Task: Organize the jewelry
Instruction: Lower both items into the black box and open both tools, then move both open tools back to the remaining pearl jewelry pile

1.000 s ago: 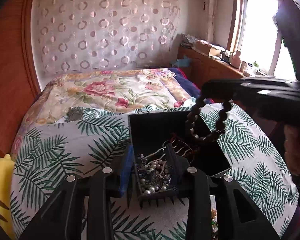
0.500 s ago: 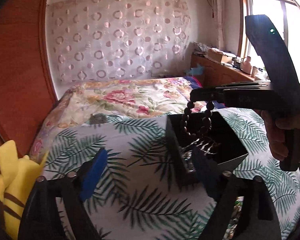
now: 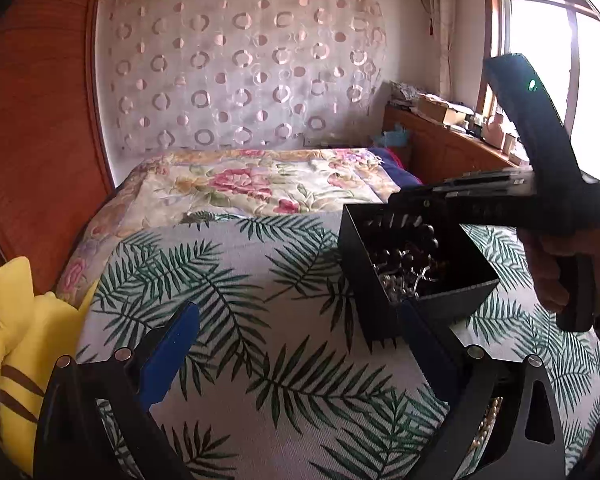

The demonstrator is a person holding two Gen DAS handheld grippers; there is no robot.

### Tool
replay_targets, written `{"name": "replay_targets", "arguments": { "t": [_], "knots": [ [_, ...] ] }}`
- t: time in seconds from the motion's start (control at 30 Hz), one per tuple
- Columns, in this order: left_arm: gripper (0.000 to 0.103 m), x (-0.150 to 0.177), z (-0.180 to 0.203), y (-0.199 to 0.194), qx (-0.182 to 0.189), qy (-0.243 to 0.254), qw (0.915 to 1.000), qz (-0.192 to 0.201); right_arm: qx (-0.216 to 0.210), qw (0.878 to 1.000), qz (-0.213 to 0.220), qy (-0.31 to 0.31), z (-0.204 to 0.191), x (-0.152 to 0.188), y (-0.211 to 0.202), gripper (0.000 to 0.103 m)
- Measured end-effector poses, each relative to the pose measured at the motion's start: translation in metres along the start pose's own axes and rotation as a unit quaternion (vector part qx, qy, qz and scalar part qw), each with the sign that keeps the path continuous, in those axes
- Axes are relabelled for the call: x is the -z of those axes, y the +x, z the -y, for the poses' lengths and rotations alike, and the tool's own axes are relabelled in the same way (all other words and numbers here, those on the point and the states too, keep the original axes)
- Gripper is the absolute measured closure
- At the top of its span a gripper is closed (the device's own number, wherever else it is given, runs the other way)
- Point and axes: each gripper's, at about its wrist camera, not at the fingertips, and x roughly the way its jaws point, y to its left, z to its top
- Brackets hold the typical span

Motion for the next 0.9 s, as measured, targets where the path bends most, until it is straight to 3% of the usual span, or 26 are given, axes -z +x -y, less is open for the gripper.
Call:
{"name": "replay_targets", "arguments": {
  "t": [0.03,0.07,0.27,0.47,0.7,0.9],
  "knots": [
    [0.007,0.003,0.001,0.0,0.003,0.0,1.0,-0.002,0.001,1.0,0.006,0.001,0.0,0.001,-0.004,0.053],
    [0.007,0.005,0.002,0.0,0.004,0.001,1.0,-0.005,0.002,1.0,0.01,0.001,0.0,0.002,-0.008,0.051],
    [0.007,0.022,0.015,-0.005,0.019,0.01,0.9995,-0.024,0.009,0.999,0.031,-0.005,-0.004,0.032,-0.051,0.051],
    [0.007,0.041,0.034,-0.008,0.042,0.026,0.9978,-0.044,0.03,0.999,0.024,-0.008,-0.012,0.1,-0.09,0.051],
    [0.007,0.051,0.052,-0.005,0.07,0.058,0.9923,-0.084,0.041,0.999,-0.008,0.011,-0.016,0.166,-0.101,0.051],
    [0.01,0.06,0.067,-0.002,0.079,0.077,0.9888,-0.1,0.037,0.998,-0.023,0.036,-0.022,0.195,-0.096,0.051]
  ]
}}
